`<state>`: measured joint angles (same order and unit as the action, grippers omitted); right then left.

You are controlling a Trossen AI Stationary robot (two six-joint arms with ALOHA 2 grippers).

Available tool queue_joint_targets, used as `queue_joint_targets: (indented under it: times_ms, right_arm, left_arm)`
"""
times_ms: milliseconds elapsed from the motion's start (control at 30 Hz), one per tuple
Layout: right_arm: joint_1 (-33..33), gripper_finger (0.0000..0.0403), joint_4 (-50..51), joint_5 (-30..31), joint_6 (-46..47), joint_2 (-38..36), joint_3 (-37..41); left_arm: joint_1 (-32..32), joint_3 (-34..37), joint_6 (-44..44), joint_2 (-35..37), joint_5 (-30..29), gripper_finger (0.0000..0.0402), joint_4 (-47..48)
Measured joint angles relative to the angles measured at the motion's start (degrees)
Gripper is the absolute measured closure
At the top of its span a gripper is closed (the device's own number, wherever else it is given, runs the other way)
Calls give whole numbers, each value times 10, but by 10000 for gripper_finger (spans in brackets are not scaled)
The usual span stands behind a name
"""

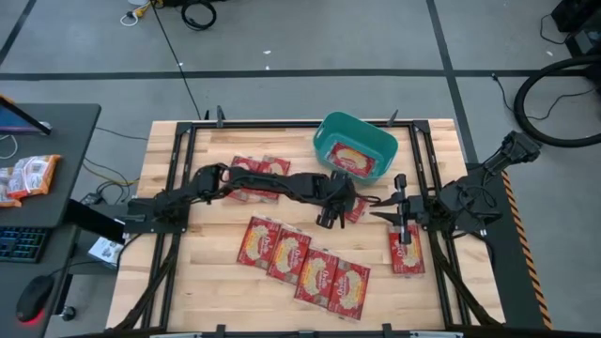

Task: Sort popcorn bags into baskets
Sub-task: Put the popcorn bag into the bin

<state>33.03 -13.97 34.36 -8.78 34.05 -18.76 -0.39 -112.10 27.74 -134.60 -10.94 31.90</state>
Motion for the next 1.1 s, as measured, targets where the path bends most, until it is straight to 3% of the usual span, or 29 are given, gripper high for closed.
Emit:
queue_joint_targets:
  times_ms: [733, 900, 1100]
  right_arm:
    - [0, 317, -1, -12, 0, 1, 0]
    - [0, 317, -1, -14, 0, 0, 0]
    - [0, 317, -1, -14, 0, 1, 0]
  left_arm:
    - [-22, -2, 35, -48, -26, 166, 0]
    - [-22, -3, 44, -53, -24, 214, 6]
    - [-21, -2, 38, -55, -26, 326, 6]
